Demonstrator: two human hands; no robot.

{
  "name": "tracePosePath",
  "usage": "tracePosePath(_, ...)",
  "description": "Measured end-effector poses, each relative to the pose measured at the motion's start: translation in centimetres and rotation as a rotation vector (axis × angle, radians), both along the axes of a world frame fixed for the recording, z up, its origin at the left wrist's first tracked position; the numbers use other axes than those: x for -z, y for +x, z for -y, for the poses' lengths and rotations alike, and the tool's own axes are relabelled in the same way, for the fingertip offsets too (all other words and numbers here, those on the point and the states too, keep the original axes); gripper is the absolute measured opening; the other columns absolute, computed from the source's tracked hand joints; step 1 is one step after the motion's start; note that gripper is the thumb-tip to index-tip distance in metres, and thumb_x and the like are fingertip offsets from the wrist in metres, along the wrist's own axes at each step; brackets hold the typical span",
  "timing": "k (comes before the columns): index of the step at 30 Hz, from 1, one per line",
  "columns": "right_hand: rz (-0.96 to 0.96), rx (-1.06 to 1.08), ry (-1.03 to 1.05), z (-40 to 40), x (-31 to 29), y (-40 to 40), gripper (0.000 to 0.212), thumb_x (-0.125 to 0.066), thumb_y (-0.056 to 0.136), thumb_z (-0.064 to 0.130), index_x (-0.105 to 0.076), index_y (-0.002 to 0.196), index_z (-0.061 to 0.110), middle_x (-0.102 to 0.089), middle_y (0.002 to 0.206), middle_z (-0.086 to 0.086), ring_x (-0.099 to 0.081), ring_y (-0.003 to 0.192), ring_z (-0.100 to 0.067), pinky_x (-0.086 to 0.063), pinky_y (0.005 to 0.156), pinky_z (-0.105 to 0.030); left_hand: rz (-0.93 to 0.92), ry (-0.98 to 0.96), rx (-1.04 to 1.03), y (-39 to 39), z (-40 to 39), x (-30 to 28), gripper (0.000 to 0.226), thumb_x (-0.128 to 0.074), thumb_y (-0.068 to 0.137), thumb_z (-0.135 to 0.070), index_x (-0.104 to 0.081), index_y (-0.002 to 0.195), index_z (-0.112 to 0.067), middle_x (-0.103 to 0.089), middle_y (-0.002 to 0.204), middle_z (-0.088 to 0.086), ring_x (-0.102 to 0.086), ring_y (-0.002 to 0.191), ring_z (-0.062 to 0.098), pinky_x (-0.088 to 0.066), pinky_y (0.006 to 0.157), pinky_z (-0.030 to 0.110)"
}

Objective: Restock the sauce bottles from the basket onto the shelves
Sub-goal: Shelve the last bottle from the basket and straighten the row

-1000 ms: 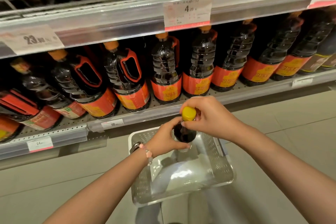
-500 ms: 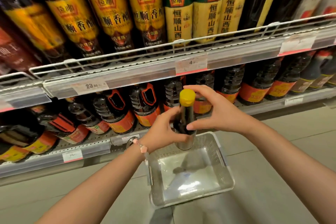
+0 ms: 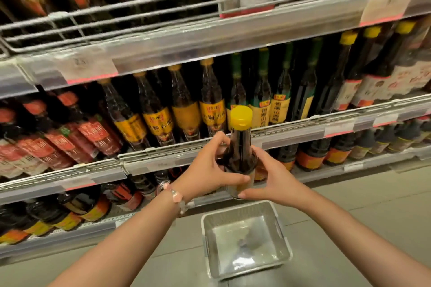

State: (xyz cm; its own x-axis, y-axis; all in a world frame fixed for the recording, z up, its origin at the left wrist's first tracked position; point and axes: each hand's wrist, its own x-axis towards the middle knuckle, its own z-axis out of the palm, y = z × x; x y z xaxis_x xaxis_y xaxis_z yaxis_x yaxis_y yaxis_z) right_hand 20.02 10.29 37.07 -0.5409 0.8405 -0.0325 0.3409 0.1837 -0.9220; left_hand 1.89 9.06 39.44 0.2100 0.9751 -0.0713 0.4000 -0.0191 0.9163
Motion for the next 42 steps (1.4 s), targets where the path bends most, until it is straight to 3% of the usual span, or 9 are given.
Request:
tracePosePath(6, -0.068, 0.072, 0.067, 1.2, -8.6, -0.9, 0.082, -0.081, 0.064, 0.010, -0.038, 0.121, 0.050, -0.058, 0.115, 0.032, -0.054, 0.110, 0.009, -0.041, 0.086, -0.006, 0.019, 0.061, -0.011, -0.3, 0.8, -9.6, 0.065, -0.085, 0.060, -0.013, -0.049, 0.113, -0.008, -0.069, 0.106, 0.008, -0.067, 0.101, 0.015, -0.053, 0.092, 0.041)
tracePosePath(9, -0.110, 0.080, 0.083, 1.7, -12.6, -1.1, 0.080, -0.076, 0.066, 0.003, -0.041, 0.124, 0.045, -0.062, 0.114, 0.023, -0.057, 0.108, 0.003, -0.045, 0.088, -0.013, 0.012, 0.084, -0.002, -0.6, 1.3, -14.1, 0.063, -0.086, 0.060, -0.018, -0.051, 0.112, -0.014, -0.070, 0.105, 0.006, -0.067, 0.101, 0.016, -0.052, 0.094, 0.047)
tracePosePath(11, -0.131, 0.094, 0.081, 2.0, -15.1, -1.3, 0.074, -0.074, 0.067, -0.001, -0.045, 0.123, 0.037, -0.065, 0.104, 0.024, -0.061, 0.097, 0.003, -0.047, 0.080, -0.013, 0.001, 0.093, 0.002, -0.8, 1.6, -17.1, 0.061, -0.086, 0.061, -0.020, -0.052, 0.111, -0.017, -0.069, 0.106, 0.005, -0.067, 0.102, 0.017, -0.051, 0.094, 0.049)
tracePosePath(15, -0.172, 0.110, 0.082, 2.5, -20.3, -2.1, 0.069, -0.074, 0.062, 0.012, -0.048, 0.125, 0.026, -0.067, 0.101, 0.012, -0.065, 0.094, -0.005, -0.052, 0.080, -0.023, -0.002, 0.105, -0.005, -1.3, 2.1, -22.6, 0.060, -0.085, 0.057, -0.030, -0.055, 0.109, -0.023, -0.065, 0.109, 0.009, -0.064, 0.105, 0.025, -0.048, 0.096, 0.053)
tracePosePath(18, -0.174, 0.118, 0.099, 3.0, -24.3, -2.6, 0.068, -0.072, 0.059, 0.019, -0.049, 0.122, 0.027, -0.067, 0.092, 0.023, -0.063, 0.086, 0.003, -0.046, 0.071, -0.011, 0.007, 0.111, -0.020, -1.7, 2.5, -26.5, 0.061, -0.085, 0.056, -0.030, -0.056, 0.108, -0.022, -0.065, 0.110, 0.012, -0.064, 0.104, 0.026, -0.049, 0.095, 0.053)
tracePosePath(20, -0.165, 0.122, 0.124, 3.2, -26.9, -2.9, 0.071, -0.072, 0.057, 0.024, -0.048, 0.123, 0.030, -0.066, 0.093, 0.028, -0.063, 0.086, 0.004, -0.045, 0.072, -0.011, -0.002, 0.122, -0.016, -2.0, 2.7, -29.2, 0.062, -0.085, 0.055, -0.031, -0.055, 0.109, -0.022, -0.065, 0.111, 0.010, -0.064, 0.105, 0.024, -0.049, 0.095, 0.051)
tracePosePath(26, -0.151, 0.113, 0.214, 3.5, -34.3, -3.6, 0.068, -0.073, 0.064, -0.003, -0.048, 0.110, 0.041, -0.065, 0.094, 0.032, -0.063, 0.084, 0.007, -0.044, 0.069, -0.006, -0.037, 0.168, -0.004, -3.0, 3.0, -36.4, 0.060, -0.085, 0.055, -0.034, -0.056, 0.106, -0.022, -0.064, 0.111, 0.009, -0.063, 0.106, 0.023, -0.050, 0.095, 0.049)
tracePosePath(33, -0.165, 0.129, 0.272, 3.6, -41.4, -4.8, 0.061, -0.077, 0.064, 0.008, -0.053, 0.115, 0.032, -0.067, 0.096, 0.013, -0.065, 0.087, -0.005, -0.054, 0.076, -0.022, -0.050, 0.244, 0.022, -3.9, 3.7, -44.2, 0.055, -0.085, 0.059, -0.025, -0.058, 0.107, -0.018, -0.069, 0.104, 0.007, -0.069, 0.096, 0.019, -0.053, 0.091, 0.047)
tracePosePath(42, -0.162, 0.154, 0.346, 3.1, -48.1, -5.3, 0.060, -0.078, 0.060, 0.030, -0.053, 0.115, 0.032, -0.069, 0.092, 0.006, -0.066, 0.085, -0.007, -0.056, 0.078, -0.032, -0.005, 0.287, 0.004, -4.0, 3.3, -51.2, 0.059, -0.084, 0.055, -0.028, -0.061, 0.109, -0.019, -0.070, 0.106, 0.008, -0.068, 0.099, 0.021, -0.054, 0.091, 0.047)
